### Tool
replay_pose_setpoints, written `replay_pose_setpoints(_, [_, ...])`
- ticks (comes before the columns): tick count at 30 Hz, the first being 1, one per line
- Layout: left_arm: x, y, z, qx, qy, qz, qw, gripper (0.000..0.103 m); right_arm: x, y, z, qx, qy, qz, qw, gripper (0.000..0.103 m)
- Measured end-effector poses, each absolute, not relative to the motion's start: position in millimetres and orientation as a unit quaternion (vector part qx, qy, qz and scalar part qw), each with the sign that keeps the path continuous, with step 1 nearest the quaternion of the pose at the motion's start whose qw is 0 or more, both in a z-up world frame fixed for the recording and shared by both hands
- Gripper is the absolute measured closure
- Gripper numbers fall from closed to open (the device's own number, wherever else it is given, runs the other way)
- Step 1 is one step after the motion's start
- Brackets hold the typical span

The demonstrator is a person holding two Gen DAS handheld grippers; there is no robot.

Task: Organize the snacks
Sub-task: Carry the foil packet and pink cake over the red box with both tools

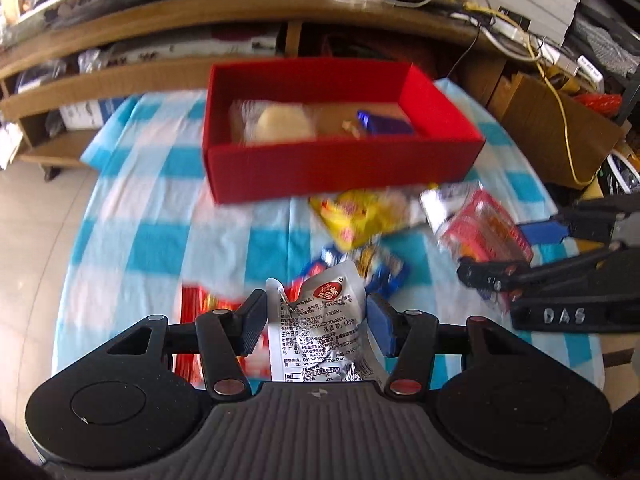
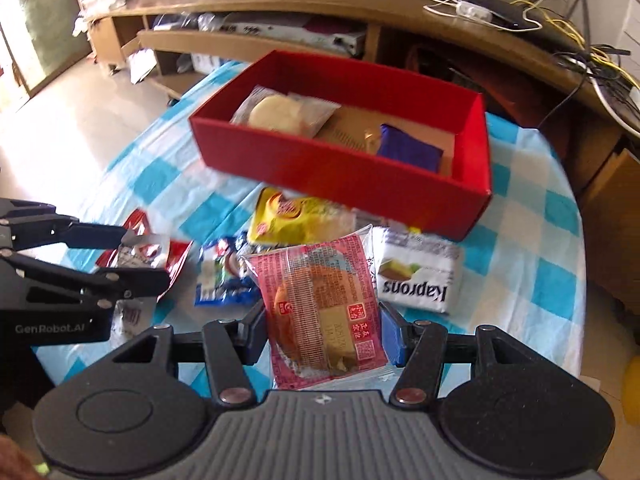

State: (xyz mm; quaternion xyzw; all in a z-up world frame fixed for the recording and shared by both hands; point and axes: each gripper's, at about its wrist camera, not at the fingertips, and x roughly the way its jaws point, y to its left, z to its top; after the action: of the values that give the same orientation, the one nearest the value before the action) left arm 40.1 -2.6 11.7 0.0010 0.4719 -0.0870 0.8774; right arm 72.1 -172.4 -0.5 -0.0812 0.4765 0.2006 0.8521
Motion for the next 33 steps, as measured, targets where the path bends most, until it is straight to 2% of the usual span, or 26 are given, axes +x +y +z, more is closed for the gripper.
replay_pose_setpoints(21, [130, -22, 40, 0.011, 0.418, -0.084, 0.905, 0.042, 144, -174, 38, -0.028, 0.439, 0.162, 0.883, 0.04])
replay_pose_setpoints(33, [175, -25, 43, 0.018, 0.403, -0.066, 0.913, 0.041, 194, -173, 40, -0.011, 0.436, 0.137, 0.89, 0.04])
